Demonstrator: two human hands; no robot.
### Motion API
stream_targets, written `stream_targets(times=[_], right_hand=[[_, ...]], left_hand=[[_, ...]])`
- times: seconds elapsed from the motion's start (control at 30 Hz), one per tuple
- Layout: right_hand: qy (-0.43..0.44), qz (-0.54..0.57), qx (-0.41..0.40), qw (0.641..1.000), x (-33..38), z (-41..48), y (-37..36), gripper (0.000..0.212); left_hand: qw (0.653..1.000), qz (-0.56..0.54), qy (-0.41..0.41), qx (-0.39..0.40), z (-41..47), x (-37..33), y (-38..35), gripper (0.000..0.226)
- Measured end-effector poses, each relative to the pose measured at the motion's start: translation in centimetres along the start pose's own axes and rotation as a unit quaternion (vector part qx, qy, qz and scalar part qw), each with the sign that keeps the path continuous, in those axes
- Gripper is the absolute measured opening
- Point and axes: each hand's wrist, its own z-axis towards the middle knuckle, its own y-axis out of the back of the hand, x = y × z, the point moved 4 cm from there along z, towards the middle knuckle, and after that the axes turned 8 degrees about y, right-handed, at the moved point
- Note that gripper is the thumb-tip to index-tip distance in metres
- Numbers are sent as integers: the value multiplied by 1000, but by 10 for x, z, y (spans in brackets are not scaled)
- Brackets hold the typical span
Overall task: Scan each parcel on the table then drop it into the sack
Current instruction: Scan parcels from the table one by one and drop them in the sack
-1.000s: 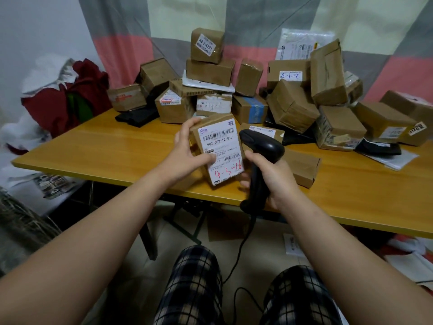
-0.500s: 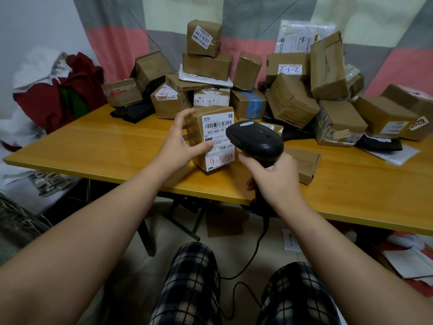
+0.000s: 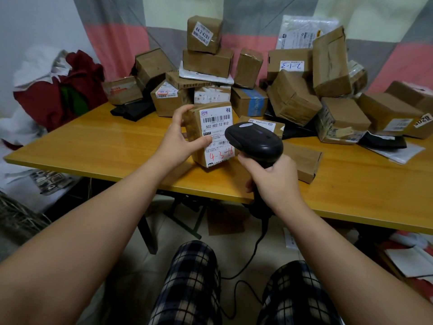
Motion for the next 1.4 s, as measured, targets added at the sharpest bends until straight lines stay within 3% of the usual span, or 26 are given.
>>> stream_targets(times=[0.1,0.27,0.5,0.63,0.77,0.83,0.93,1.03,1.13,1.27,1.33,1.4], right_hand=[[-5,22,-3,1000,-3,0,-1,9],[-21,47,48,998,-1,7,-17,19],[23,126,215,968,22,9,-91,19],[68,84,354,929,33,-18,-148,18],[88,83,454,883,47,-53,-212,44],[109,76,493,860,54,-72,-249,50],[142,55,529,835,53,-111,-307,52],[175,41,575,798,47,-160,-357,51],[247,-18,653,716,43,-217,-393,49],[316,-144,747,566,18,-276,-413,69],[358,-200,732,544,10,-286,-407,65],[369,-237,706,555,7,-282,-403,62]], left_hand=[[1000,-11,4,0,-2,-1,-1,75],[999,-45,1,-23,-21,-6,7,78],[979,-88,27,-184,-106,12,84,77],[942,12,69,-327,-192,36,142,78],[884,145,180,-406,-283,77,205,87],[837,285,279,-375,-323,97,235,86],[746,458,434,-212,-382,125,265,86],[663,535,507,-129,-436,132,282,85],[642,548,519,-133,-469,126,293,85],[615,532,570,-116,-507,128,303,85],[608,518,588,-125,-519,129,306,84],[604,509,595,-144,-518,129,309,84]])
